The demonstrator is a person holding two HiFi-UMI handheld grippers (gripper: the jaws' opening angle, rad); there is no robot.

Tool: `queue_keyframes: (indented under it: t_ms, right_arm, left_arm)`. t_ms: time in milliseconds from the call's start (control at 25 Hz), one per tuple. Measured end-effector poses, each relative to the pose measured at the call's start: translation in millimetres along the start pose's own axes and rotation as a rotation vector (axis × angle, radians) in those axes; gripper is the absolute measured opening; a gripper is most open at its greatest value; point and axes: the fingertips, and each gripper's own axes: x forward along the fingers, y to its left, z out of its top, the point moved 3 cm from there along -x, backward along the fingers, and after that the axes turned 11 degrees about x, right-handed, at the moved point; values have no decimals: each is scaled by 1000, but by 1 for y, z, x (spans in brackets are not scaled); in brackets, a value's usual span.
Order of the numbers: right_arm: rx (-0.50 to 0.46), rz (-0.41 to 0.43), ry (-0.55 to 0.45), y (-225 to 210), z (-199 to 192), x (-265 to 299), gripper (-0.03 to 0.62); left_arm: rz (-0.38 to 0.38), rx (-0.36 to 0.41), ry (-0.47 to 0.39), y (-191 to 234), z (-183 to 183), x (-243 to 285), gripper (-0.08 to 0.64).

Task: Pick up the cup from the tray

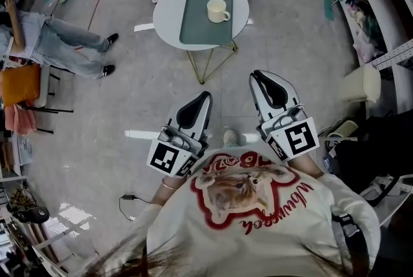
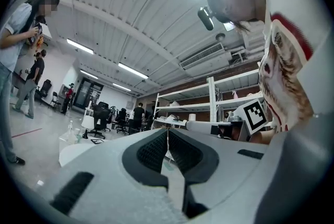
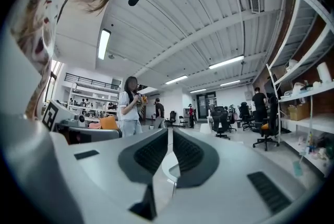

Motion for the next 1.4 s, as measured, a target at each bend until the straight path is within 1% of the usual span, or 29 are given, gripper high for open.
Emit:
queue_keyframes:
  t_ms: [280,440,720,880,1160,1240,1400]
  right_arm:
    - [41,19,24,-16,-9,19,48]
    - [57,28,48,-22,-19,36,48]
    - [70,-19,43,-52,-20,69,48]
    - [82,-50,53,-77,-23,98,48]
    - [97,-63,63,-111,-30,158,48]
    - [94,-66,65,-123,-34,177,48]
    - [116,-83,61,-140,-48,211,48]
  left_arm:
    - [22,-9,38,8,-9,13,18]
    - [22,-23,48,19,-17,24,18]
    - [-13,-50,51,50,-29,61,18]
    - [-36,-81,64,75,-36,90,18]
    - [-66,-111,93,127,-58,139,18]
    - [-76,-116,98,142,-61,151,18]
    - [-97,-134,122,166,-73,169,18]
